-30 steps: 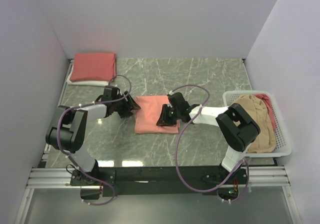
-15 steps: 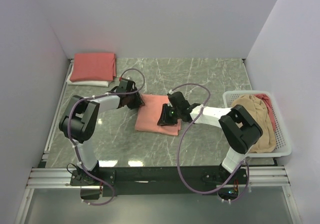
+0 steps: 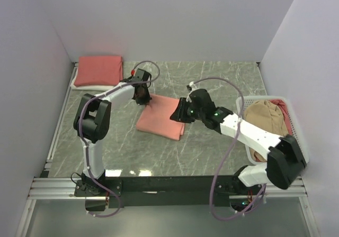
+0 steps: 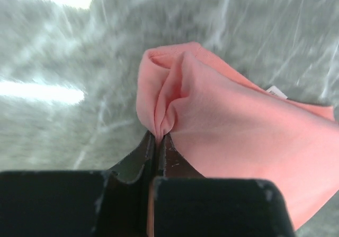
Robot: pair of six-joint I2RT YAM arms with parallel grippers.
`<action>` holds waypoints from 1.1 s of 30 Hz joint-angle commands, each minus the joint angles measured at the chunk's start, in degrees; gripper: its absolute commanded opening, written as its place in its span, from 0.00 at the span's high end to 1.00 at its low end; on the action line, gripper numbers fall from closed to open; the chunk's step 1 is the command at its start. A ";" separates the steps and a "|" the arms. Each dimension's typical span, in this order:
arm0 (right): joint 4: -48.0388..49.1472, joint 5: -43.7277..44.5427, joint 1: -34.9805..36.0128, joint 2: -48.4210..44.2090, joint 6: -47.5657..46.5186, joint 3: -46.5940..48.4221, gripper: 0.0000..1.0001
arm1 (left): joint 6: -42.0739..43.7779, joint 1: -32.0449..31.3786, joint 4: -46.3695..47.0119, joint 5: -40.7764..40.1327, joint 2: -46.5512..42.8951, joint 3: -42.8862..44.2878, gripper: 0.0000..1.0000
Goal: Fold and stack the t-shirts
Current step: Neatly place the folded tshirt to the corner
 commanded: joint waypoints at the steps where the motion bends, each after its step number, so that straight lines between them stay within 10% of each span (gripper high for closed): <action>1: -2.93 3.98 -0.86 -5.94 -0.92 0.76 0.66 | 4.30 0.98 -7.11 -7.01 2.99 10.50 0.99; 14: -8.74 6.45 -3.50 -11.59 -4.96 1.19 0.66 | 16.51 4.32 -24.69 -20.64 22.78 54.65 1.00; 33: -11.20 1.97 -3.68 1.42 -7.16 7.87 0.69 | 36.47 11.70 -4.84 -32.60 23.75 62.93 1.00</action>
